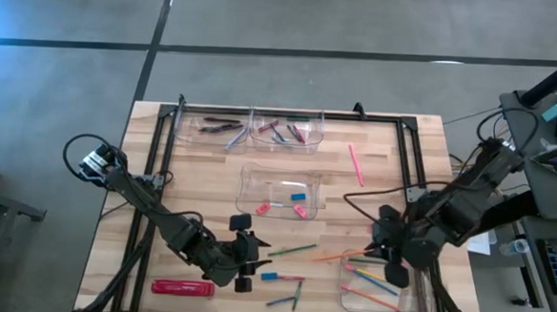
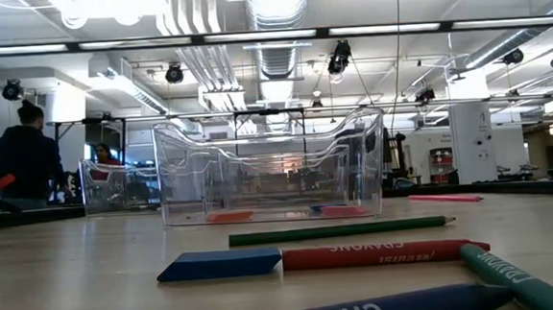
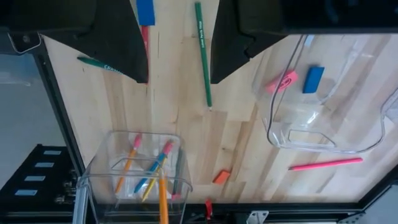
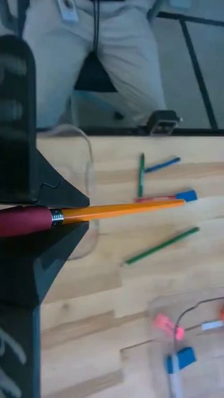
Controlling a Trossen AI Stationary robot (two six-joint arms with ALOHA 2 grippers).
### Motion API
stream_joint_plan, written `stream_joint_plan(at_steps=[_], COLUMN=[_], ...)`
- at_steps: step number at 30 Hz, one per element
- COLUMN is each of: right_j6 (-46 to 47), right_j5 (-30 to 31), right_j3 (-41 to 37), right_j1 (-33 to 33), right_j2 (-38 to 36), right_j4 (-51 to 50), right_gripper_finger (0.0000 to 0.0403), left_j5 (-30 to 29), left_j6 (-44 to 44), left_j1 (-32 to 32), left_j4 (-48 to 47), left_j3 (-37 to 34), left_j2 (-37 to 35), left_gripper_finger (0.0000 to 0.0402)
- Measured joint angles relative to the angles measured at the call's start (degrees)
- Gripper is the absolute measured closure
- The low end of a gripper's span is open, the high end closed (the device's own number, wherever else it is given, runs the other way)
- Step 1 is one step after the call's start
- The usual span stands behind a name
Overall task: Sort crayons/erasers/pens/pencils in bins
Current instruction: Put the yellow pencil into the bottom transparent bin
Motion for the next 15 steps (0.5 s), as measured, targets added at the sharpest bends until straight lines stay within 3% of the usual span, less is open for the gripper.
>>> stream_joint_plan(at_steps=[6, 15], right_j6=[11.60, 27.12], right_j5=[-4.70, -10.54], right_j3=[7.20, 5.54], right_j1=[2.73, 6.81], right_j2=[1.85, 2.09], right_j4=[-10.51, -16.68], right_gripper_finger=[0.0376, 0.0375], left_j5=[0.00, 0.00], left_j6=[-0.04, 0.04], left_j1=[-0.10, -0.17], left_j4=[1.01, 2.72], left_j3=[-0.77, -0.87], left_j2=[0.11, 0.11], left_gripper_finger=[0.0243, 0.0243])
